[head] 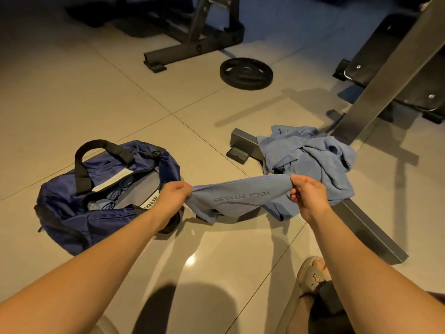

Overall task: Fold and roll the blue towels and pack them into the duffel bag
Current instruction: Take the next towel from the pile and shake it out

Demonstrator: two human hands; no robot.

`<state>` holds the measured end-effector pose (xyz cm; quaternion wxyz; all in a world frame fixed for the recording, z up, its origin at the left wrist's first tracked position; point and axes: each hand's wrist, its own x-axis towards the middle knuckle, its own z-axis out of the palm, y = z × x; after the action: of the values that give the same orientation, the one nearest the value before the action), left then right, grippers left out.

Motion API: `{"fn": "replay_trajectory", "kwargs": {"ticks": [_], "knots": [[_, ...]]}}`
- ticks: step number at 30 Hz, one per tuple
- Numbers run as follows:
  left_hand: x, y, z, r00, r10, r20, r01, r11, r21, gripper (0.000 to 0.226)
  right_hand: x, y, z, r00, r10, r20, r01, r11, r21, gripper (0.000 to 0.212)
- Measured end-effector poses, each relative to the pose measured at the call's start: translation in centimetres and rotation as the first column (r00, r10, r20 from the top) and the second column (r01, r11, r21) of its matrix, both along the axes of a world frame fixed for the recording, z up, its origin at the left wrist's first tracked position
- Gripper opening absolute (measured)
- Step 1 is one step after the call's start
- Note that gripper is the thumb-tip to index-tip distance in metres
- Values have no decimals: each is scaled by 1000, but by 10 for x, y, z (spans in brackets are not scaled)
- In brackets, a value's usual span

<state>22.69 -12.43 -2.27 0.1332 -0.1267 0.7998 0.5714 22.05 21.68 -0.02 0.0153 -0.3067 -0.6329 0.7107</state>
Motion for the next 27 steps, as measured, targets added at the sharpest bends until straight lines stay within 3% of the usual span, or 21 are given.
{"fn": "replay_trajectory", "kwargs": {"ticks": [4,8,12,15,18,22,27], "knots": [[-22,-13,48,993,114,-18,-112,989,101,12,-10,-12,50,991,39,-129,-44,998,-40,12],[-32,-24,99,970,180,-164,-129,952,277,18,-20,-25,96,961,149,-232,-45,915,401,9],[-38,-30,125,941,189,-282,-132,969,207,24,-20,-29,115,942,94,-323,36,927,373,8],[-40,-27,132,927,207,-313,-131,960,247,30,-18,-25,119,942,181,-282,-94,951,296,10],[-40,-31,132,934,211,-287,-125,948,291,32,-18,-19,114,953,153,-263,-114,981,158,9],[-45,-40,116,951,187,-245,-139,970,199,16,-21,-17,94,976,114,-187,-79,980,184,8],[-50,-41,110,957,235,-169,-202,960,194,7,-32,-25,81,963,101,-251,-80,992,93,16]]}}
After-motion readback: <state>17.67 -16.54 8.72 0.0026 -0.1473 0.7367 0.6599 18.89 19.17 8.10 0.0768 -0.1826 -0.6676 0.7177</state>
